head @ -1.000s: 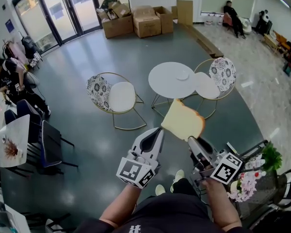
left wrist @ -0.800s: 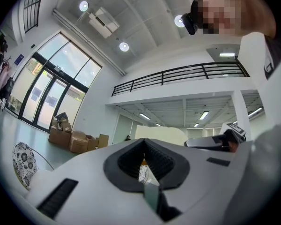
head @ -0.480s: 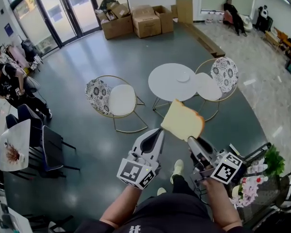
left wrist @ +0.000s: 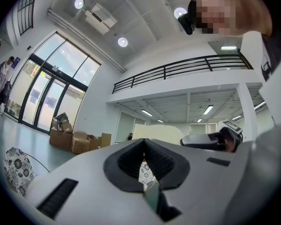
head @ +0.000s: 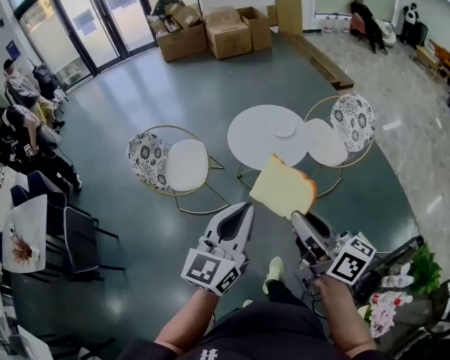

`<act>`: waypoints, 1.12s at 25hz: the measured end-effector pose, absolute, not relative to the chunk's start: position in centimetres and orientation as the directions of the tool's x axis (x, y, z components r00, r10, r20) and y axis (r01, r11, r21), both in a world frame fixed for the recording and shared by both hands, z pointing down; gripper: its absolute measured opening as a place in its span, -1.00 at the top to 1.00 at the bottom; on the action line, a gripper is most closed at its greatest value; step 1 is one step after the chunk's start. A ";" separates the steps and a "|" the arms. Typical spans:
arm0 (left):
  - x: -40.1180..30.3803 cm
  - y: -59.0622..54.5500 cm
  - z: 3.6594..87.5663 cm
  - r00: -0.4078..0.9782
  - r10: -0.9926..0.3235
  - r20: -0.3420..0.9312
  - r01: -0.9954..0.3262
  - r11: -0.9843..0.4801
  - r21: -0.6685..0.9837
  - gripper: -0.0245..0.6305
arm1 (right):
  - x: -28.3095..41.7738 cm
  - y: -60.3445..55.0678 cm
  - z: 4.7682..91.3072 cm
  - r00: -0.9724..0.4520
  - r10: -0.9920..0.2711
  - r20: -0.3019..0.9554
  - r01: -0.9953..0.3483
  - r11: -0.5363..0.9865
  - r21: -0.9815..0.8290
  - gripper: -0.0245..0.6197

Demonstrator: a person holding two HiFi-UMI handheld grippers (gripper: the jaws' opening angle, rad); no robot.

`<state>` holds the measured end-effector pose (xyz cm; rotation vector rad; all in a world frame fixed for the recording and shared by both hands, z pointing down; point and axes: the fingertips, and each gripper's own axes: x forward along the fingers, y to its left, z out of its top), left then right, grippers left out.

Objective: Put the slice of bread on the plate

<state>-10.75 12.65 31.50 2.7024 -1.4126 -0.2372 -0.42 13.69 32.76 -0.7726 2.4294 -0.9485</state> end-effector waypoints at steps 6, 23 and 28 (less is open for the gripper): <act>-8.5 7.9 31.1 0.568 -0.818 -0.092 -0.806 -0.575 0.141 0.91 | 1.9 9.2 32.8 -0.749 -0.639 -0.178 -0.344 0.604 -0.719 0.63; -1.5 -0.8 30.5 0.584 -0.807 -0.093 -0.803 -0.590 0.078 0.91 | 9.2 0.4 33.1 -0.714 -0.663 -0.226 -0.325 0.599 -0.731 0.63; -0.8 -2.4 30.3 0.588 -0.803 -0.100 -0.799 -0.595 0.084 0.91 | 9.8 -1.1 33.4 -0.711 -0.671 -0.211 -0.329 0.582 -0.744 0.63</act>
